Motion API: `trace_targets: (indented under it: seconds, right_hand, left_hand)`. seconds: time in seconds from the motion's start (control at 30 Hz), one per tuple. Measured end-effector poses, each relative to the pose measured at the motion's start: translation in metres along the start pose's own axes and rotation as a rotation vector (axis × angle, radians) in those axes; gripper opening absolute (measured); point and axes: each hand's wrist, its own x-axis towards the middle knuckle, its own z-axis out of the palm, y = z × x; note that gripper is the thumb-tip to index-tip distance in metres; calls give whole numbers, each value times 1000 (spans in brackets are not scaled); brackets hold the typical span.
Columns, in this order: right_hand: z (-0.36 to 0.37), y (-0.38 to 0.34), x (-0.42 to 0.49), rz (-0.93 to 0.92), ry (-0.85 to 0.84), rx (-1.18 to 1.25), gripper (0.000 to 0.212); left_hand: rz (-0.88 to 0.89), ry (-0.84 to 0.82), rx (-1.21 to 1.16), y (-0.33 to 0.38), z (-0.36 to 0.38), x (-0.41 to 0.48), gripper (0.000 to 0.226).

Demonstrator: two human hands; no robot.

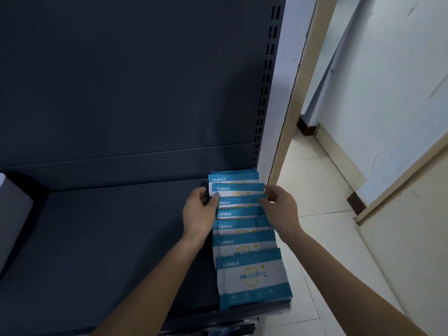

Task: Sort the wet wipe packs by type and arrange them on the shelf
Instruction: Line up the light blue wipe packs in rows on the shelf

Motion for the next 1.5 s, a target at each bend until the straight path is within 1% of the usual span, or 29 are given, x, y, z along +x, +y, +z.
trace_targets:
  seconds: [0.07, 0.13, 0.2, 0.27, 0.43, 0.53, 0.6, 0.67, 0.77, 0.8, 0.83, 0.9, 0.97, 1.0, 1.03, 1.07, 1.13, 1.17, 1.2, 1.27, 1.33, 1.37, 1.43, 1.5]
  right_hand:
    - [0, -6, 6, -2, -49, 23, 42]
    - [2, -17, 9, -28, -123, 52, 43]
    - [4, -26, 13, -81, -170, 10, 38]
    - [6, -29, 15, -115, -183, -40, 36]
    - [7, -18, 16, -125, -168, -150, 41]
    - [9, -18, 19, -105, -129, -84, 40]
    - [10, -19, 22, -78, -120, -25, 33]
    - [13, -18, 28, -30, -98, 36, 21]
    - [13, -13, 38, 111, -4, 118, 26]
    - [12, -12, 41, 147, 11, 122, 27]
    - [11, -11, 42, 159, 0, 130, 28]
    - [11, -11, 42, 139, -87, 146, 28]
    - [13, -16, 41, 108, -209, 118, 24]
    - [14, -18, 41, 91, -257, 92, 22]
    - [14, -19, 42, 80, -287, 81, 20]
    - [13, -20, 42, 71, -292, 105, 22]
    - [8, -19, 40, 108, -244, 210, 30]
    - [4, -18, 39, 134, -209, 240, 38]
    - [1, -16, 36, 144, -188, 243, 41]
    - [-3, -12, 28, 90, -191, 206, 34]
    - [-6, -8, 16, 13, -209, 156, 24]
    - [-7, -4, 11, -16, -218, 138, 23]
    - [-8, 4, -2, -62, -228, 98, 24]
    - [-5, 9, -14, -110, -238, 24, 28]
  left_hand:
    - [6, -65, 26, 5, 1, 8, 48]
    - [50, -151, 96, 10, 3, 15, 56]
    - [101, -231, 227, 13, 6, 23, 57]
    - [103, -288, 307, 14, 6, 28, 57]
    - [119, -337, 336, 2, 2, 28, 49]
    - [88, -377, 293, 0, -1, 29, 52]
    - [80, -377, 221, 1, 1, 30, 53]
    - [60, -311, 114, 5, 4, 28, 50]
    - [28, -117, 71, 3, 7, 34, 33]
    - [20, -96, 54, 2, 7, 36, 29]
    - [8, -114, 37, 1, 7, 39, 25]
    - [-16, -215, 26, 2, 9, 39, 26]
    - [-28, -298, 53, 5, 16, 39, 39]
    - [-39, -305, 77, 7, 19, 40, 45]
    - [-48, -298, 84, 7, 20, 41, 47]
    - [-47, -281, 68, 7, 20, 40, 44]
    - [-49, -249, 12, 7, 14, 35, 39]
    - [-51, -223, -16, 5, 10, 34, 43]
    - [-48, -203, -26, 5, 7, 31, 48]
    - [-8, -191, 1, 4, 1, 24, 50]
    - [77, -200, 38, 0, -4, 13, 36]
    - [134, -209, 69, -1, -8, 6, 29]
    - [225, -245, 140, -7, -15, -10, 26]
    - [251, -301, 223, -16, -16, -20, 26]
